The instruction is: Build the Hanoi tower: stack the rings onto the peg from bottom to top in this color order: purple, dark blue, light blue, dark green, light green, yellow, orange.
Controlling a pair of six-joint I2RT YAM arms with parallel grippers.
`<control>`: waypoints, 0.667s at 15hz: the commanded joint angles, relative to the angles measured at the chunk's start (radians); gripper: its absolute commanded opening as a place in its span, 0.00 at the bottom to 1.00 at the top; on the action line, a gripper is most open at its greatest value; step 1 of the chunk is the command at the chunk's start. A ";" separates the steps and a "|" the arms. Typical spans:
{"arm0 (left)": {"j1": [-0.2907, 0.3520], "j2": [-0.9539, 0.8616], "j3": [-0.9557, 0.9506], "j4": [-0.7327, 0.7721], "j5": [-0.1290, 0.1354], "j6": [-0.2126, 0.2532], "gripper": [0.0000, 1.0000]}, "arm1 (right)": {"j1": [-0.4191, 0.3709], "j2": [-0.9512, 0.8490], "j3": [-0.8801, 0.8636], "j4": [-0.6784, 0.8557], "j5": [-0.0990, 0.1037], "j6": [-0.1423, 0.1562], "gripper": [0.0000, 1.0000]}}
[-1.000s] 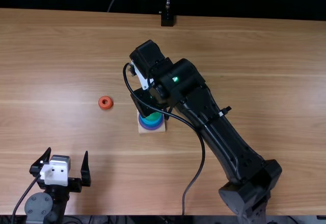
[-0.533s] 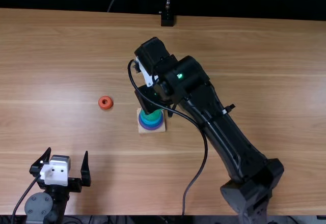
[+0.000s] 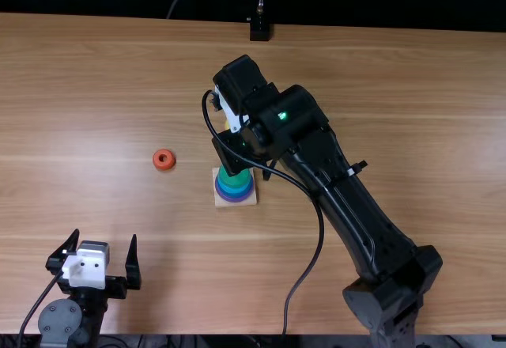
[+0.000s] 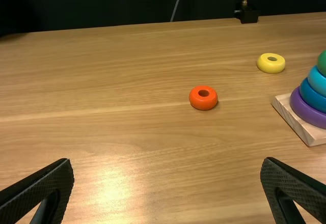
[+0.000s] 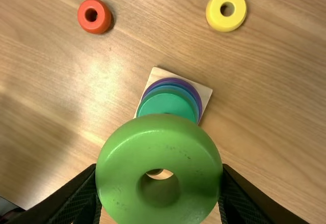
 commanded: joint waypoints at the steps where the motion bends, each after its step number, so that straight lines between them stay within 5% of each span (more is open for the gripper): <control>1: 0.008 -0.012 -0.101 -0.088 0.016 0.009 1.00 | -0.002 0.014 0.016 0.001 -0.006 -0.003 0.00; 10: 0.008 -0.012 -0.101 -0.086 0.016 0.009 1.00 | 0.002 0.047 0.007 -0.002 -0.006 -0.001 0.00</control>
